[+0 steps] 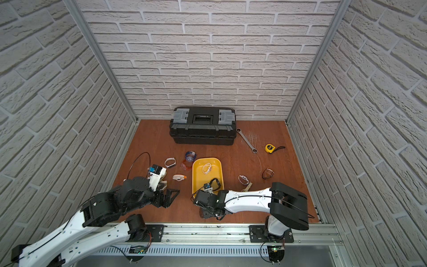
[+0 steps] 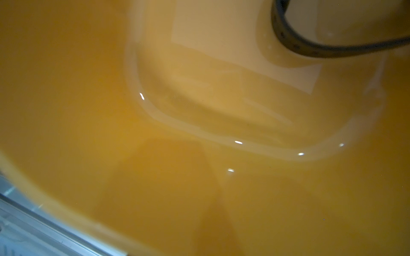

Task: Put the watch into the storage box
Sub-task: Pick up the watch at the center of the board.

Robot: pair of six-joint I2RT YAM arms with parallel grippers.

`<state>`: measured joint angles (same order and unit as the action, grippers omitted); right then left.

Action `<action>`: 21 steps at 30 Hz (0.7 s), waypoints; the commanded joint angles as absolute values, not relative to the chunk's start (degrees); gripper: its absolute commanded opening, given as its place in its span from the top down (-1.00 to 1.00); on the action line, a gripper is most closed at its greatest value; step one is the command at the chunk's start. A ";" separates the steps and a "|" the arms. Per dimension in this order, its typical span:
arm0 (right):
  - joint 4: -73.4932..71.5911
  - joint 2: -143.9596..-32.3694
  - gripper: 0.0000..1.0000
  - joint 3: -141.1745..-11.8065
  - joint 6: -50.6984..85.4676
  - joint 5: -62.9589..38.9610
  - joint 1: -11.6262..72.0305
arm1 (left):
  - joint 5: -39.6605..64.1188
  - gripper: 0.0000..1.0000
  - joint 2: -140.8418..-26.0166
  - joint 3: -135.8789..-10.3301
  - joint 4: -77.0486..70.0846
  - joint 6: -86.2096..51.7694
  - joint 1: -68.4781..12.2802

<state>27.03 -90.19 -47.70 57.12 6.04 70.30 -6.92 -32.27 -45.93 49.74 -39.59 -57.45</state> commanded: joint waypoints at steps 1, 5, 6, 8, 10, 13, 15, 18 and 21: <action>27.41 -91.34 0.36 -49.69 58.03 7.62 71.14 | -5.04 -0.97 -31.23 -44.83 49.26 -39.50 -59.40; 27.77 -91.94 0.60 -50.23 58.18 8.21 71.50 | -3.62 -0.97 -30.76 -44.14 48.26 -38.72 -61.80; 27.94 -91.85 0.66 -50.32 58.19 8.38 71.54 | -3.00 -0.96 -30.85 -44.09 47.93 -38.45 -62.10; 28.77 -91.44 0.85 -50.86 57.93 8.91 71.74 | -1.80 -0.96 -30.77 -43.87 47.38 -37.99 -62.86; 29.64 -90.44 0.95 -51.39 57.51 9.61 72.23 | -0.57 -0.96 -30.43 -43.80 46.63 -37.48 -63.56; 31.31 -88.59 0.95 -52.03 56.99 10.00 73.07 | 1.17 -0.97 -29.44 -43.46 45.49 -36.84 -64.61; 30.78 -86.91 0.95 -51.45 57.08 9.33 73.37 | 1.20 -0.97 -28.73 -43.37 45.12 -36.53 -65.12; 29.38 -84.11 0.95 -49.83 57.82 8.39 73.56 | 0.83 -0.97 -28.11 -43.18 44.79 -36.38 -65.21; 30.08 -81.46 0.95 -49.56 58.01 8.46 73.81 | 0.20 -0.96 -28.51 -43.17 44.72 -36.18 -65.21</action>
<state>29.78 -84.40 -50.17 57.71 7.86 73.17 0.19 -28.56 -43.83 47.64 -37.26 -64.97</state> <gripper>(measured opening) 0.068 0.983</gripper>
